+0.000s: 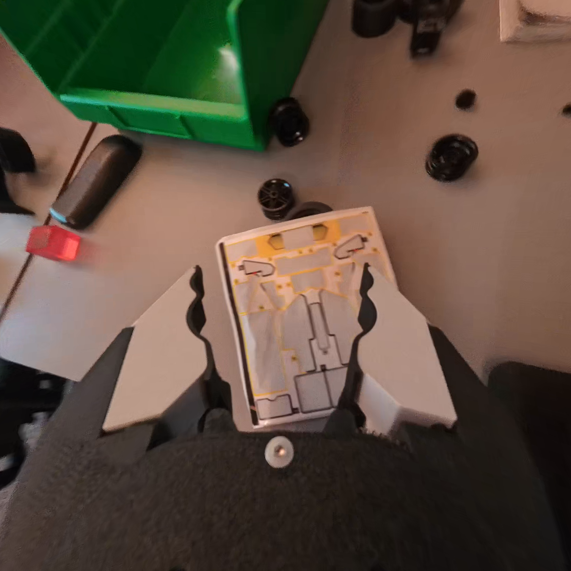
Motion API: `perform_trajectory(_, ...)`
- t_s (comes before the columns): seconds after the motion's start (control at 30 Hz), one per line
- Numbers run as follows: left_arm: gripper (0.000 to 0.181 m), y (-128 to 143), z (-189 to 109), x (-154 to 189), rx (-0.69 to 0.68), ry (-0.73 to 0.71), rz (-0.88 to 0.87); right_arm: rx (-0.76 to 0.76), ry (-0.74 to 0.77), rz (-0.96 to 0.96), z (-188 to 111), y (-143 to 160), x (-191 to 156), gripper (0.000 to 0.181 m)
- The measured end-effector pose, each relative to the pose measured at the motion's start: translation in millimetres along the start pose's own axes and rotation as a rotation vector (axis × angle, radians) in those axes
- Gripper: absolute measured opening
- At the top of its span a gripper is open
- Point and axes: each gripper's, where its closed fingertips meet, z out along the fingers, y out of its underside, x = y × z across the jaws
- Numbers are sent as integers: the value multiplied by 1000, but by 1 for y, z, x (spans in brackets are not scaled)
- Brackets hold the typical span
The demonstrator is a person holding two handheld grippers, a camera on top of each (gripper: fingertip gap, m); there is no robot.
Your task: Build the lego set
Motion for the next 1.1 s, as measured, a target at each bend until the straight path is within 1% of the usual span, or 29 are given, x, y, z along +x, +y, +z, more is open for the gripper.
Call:
perform_trajectory(0.1,101,1,5,-18,4,183,-213,5,4,1,-2,-1,1,18)
perform_trajectory(0.17,100,2,8,-17,2,357,-278,12,-5,8,-2,-2,0,17)
perform_trajectory(0.23,98,11,13,-16,-45,464,-303,18,-16,19,-3,-3,-1,17)
perform_trajectory(0.3,75,13,11,-12,-64,579,-316,16,-24,28,-3,-2,-1,17)
perform_trajectory(0.33,62,12,5,-5,-73,670,-341,18,-28,32,-3,-2,-2,17)
perform_trajectory(0.37,32,8,-3,4,-72,781,-360,21,-33,38,-3,-2,-2,16)
perform_trajectory(0.4,3,4,-11,10,-61,862,-381,24,-39,44,-3,-3,-2,16)
perform_trajectory(0.43,0,1,-15,13,-49,907,-399,25,-45,51,-3,-3,-2,16)
perform_trajectory(0.53,0,-13,-34,24,6,997,-389,42,-80,64,-3,-8,-7,13)
perform_trajectory(0.63,0,-45,-66,36,146,1074,-330,95,-148,53,-6,-32,-19,16)
perform_trajectory(0.73,0,-90,-109,55,304,1184,-255,103,-260,8,-7,-62,-40,39)
perform_trajectory(0.8,0,-118,-141,80,390,1321,-207,96,-340,17,-9,-83,-54,52)
perform_trajectory(0.87,0,-139,-168,110,440,1463,-159,158,-397,26,-13,-108,-62,70)
perform_trajectory(0.9,0,-145,-180,127,451,1540,-135,216,-403,30,-15,-119,-62,75)
perform_trajectory(0.93,0,-150,-189,144,457,1611,-117,267,-397,50,-16,-127,-57,76)
perform_trajectory(0.97,0,-153,-194,160,456,1664,-107,303,-403,89,-18,-130,-52,76)
perform_trajectory(1.03,0,-154,-188,193,414,1719,-94,359,-498,205,-26,-133,-52,73)
perform_trajectory(1.1,0,-151,-175,222,350,1781,-121,419,-600,319,-38,-134,-52,59)
